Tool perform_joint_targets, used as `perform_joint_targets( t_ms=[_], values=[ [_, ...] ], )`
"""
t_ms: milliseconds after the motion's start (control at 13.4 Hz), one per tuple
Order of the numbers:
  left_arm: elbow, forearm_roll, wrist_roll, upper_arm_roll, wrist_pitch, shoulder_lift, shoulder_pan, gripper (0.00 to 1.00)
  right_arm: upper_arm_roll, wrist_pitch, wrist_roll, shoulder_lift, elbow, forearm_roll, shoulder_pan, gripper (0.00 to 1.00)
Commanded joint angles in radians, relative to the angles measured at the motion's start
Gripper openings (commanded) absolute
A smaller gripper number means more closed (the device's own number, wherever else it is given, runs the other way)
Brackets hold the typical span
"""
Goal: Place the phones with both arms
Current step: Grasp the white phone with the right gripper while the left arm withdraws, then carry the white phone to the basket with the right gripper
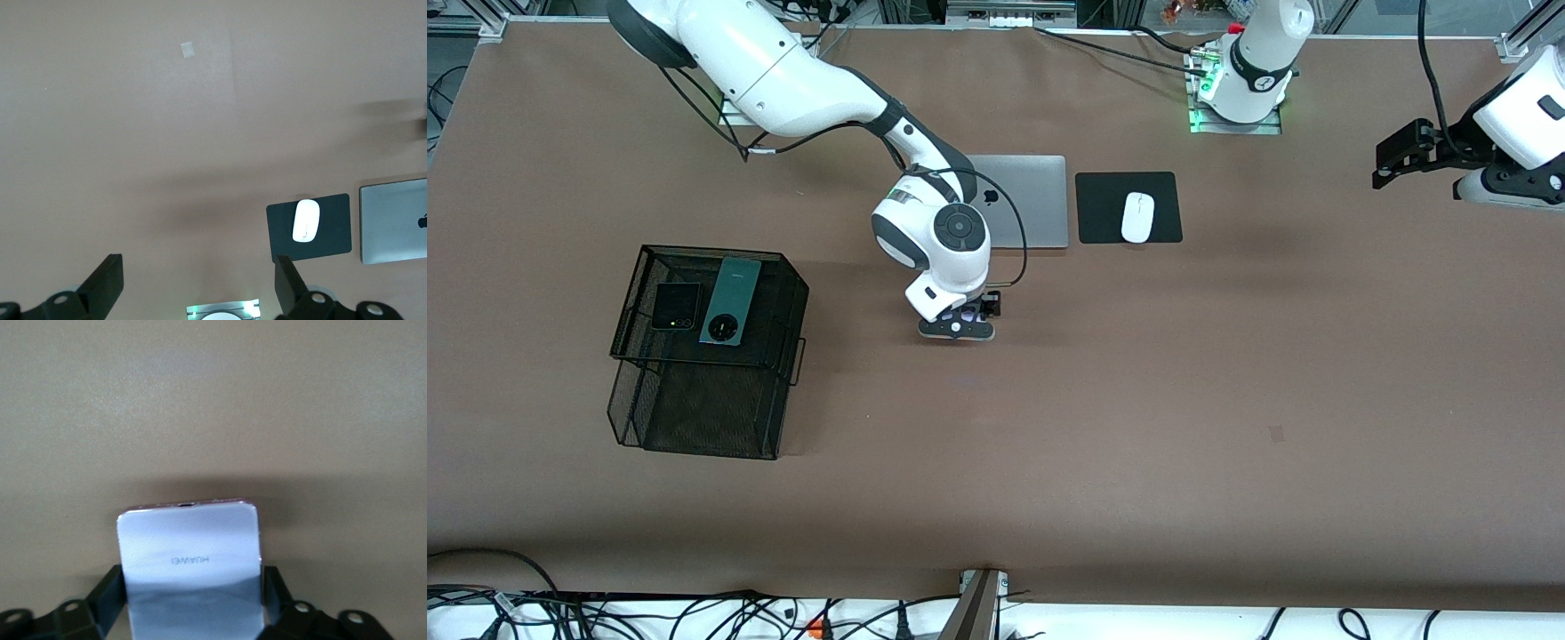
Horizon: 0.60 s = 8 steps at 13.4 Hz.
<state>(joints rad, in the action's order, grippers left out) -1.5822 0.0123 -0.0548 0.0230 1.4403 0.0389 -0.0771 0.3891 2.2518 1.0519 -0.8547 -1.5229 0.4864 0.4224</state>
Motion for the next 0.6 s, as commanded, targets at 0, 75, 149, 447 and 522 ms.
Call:
perform_joint_targets(
  t_ms=[0,75,149,447,522],
  values=[
    [-0.036,0.011,-0.007,-0.005,0.015,0.038,0.010,1.00,0.001,0.002,-0.018,0.002,-0.011,0.011,0.004,0.68],
    [-0.035,0.012,-0.007,-0.002,0.014,0.038,0.011,1.00,0.001,0.002,-0.018,0.000,-0.011,0.011,0.004,0.45],
    [-0.035,0.012,-0.007,0.003,0.014,0.033,0.011,1.00,0.001,0.000,-0.016,0.000,-0.011,0.009,0.004,0.26],
    [-0.030,0.011,-0.007,0.006,0.003,0.032,0.033,1.00,-0.001,-0.046,-0.032,0.072,0.000,0.021,-0.008,0.04],
    [-0.016,0.008,-0.007,0.006,-0.020,0.033,0.040,1.00,-0.006,-0.090,-0.050,0.115,0.007,0.021,-0.020,0.04]
  ],
)
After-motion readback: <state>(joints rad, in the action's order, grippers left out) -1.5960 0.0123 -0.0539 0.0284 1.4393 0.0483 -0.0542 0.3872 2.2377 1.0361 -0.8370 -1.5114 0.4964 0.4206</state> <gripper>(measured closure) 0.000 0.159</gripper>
